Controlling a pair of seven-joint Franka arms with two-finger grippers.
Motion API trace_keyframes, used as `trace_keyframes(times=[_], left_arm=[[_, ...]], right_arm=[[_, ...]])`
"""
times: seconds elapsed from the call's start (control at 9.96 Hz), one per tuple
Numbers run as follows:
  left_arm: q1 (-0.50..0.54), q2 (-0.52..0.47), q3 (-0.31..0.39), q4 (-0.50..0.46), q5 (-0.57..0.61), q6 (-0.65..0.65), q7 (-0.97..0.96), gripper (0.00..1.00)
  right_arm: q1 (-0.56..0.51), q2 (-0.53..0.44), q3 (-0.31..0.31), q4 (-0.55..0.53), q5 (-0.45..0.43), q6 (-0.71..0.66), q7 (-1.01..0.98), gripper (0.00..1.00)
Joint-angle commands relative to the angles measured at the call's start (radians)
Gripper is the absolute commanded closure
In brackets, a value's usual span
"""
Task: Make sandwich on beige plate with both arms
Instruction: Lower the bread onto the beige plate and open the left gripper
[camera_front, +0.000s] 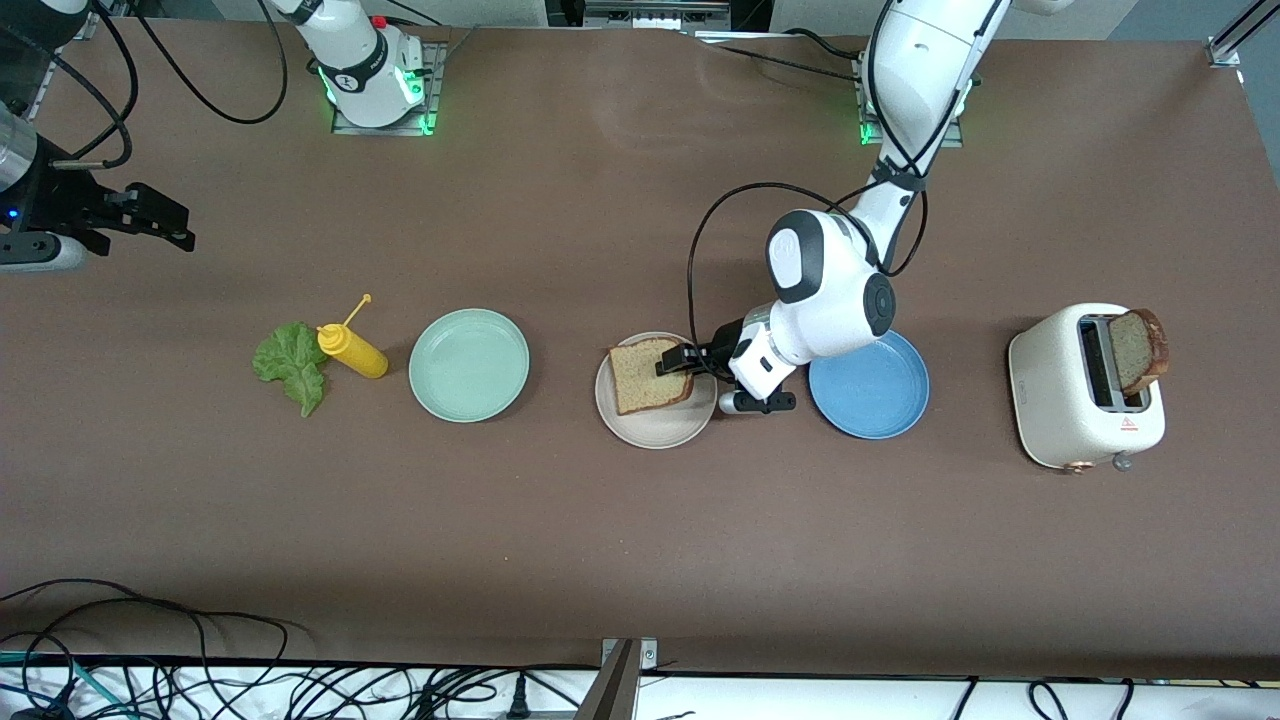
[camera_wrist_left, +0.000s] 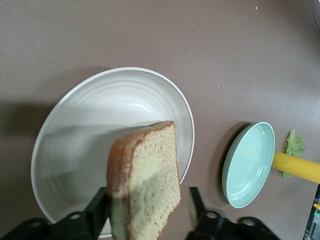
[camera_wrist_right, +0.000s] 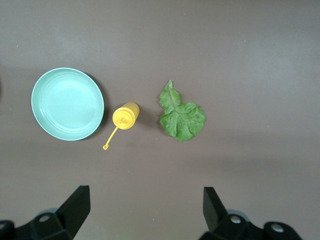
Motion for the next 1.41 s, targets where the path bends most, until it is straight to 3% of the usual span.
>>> trace_keyframes(times=[0.0,0.2,0.5,0.8,1.0,1.3], left_arm=[[0.0,0.013,0.02,0.022,-0.021,0.007,0.013,0.0],[0.008,0.008,0.027,0.022,-0.021,0.007,0.013,0.0],[0.047,-0.021,0.027,0.014,0.102,-0.01,0.003,0.0],[0.097,-0.059,0.029,0.003,0.24,-0.057,-0.051,0.0],[0.13,-0.085,0.029,0.005,0.375,-0.092,-0.115,0.0],[0.205,-0.142,0.047,0.017,0.638,-0.294,-0.149,0.0]], right_arm=[[0.007,0.019,0.002,0.018,-0.016,-0.027,0.004,0.0],[0.004,0.027,0.001,0.025,-0.013,-0.041,0.002,0.0],[-0.006,0.12,-0.007,0.071,-0.006,-0.03,-0.004,0.0],[-0.009,0.14,-0.007,0.107,-0.007,-0.03,-0.007,0.0],[-0.005,0.142,-0.006,0.107,-0.01,-0.03,0.001,0.0],[-0.003,0.142,-0.004,0.104,-0.026,-0.032,-0.002,0.0]])
